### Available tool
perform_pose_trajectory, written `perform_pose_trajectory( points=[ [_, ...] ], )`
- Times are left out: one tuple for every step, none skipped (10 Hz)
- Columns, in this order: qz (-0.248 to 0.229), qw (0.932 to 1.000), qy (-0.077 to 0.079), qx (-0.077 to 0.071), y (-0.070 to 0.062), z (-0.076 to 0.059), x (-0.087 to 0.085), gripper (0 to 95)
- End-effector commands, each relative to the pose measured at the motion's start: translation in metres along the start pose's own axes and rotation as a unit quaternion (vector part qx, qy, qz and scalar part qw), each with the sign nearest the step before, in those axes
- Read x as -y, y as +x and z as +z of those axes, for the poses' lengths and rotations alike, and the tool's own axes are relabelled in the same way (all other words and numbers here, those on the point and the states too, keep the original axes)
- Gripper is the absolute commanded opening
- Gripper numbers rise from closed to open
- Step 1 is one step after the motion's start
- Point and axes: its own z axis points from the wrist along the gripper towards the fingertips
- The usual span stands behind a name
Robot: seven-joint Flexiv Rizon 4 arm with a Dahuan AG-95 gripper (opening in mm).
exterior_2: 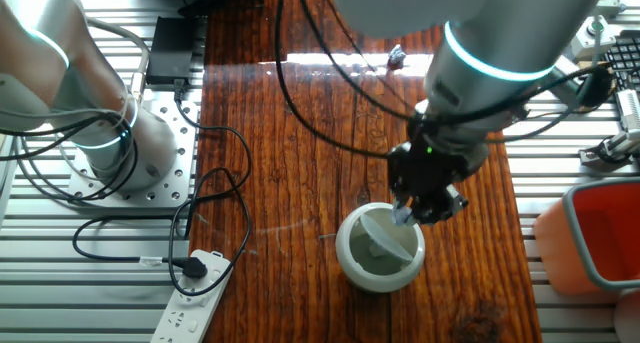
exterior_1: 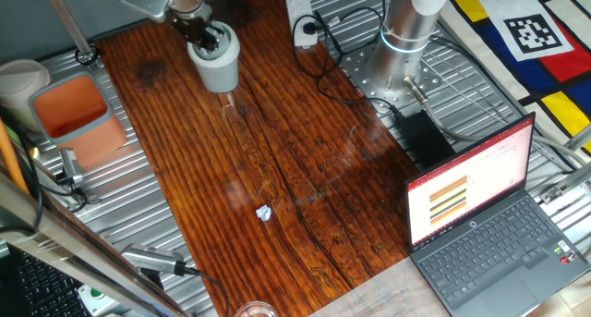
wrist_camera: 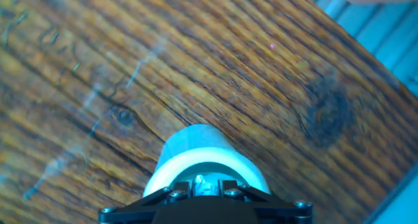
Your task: Put the garbage in the trash can
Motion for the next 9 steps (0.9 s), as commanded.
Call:
perform_pose_trajectory(
  points=[
    [-0.041,0.9987,-0.003,0.029,0.005,0.018,0.002,0.0],
    [-0.042,0.9985,-0.003,0.034,0.005,0.021,0.002,0.0],
    [-0.041,0.9983,-0.005,0.041,0.004,0.026,0.001,0.0],
    [-0.041,0.9982,-0.004,0.042,0.003,0.029,0.0,0.0],
    [-0.043,0.9982,-0.003,0.042,0.002,0.031,-0.001,0.0],
    [-0.049,0.9979,-0.002,0.041,0.001,0.031,-0.002,0.0],
    [-0.06,0.9973,-0.002,0.042,0.0,0.03,-0.001,19.0],
    [-0.067,0.9969,-0.001,0.041,-0.001,0.029,-0.001,38.0],
    [-0.075,0.9965,-0.001,0.039,-0.002,0.026,-0.001,57.0]
  ],
)
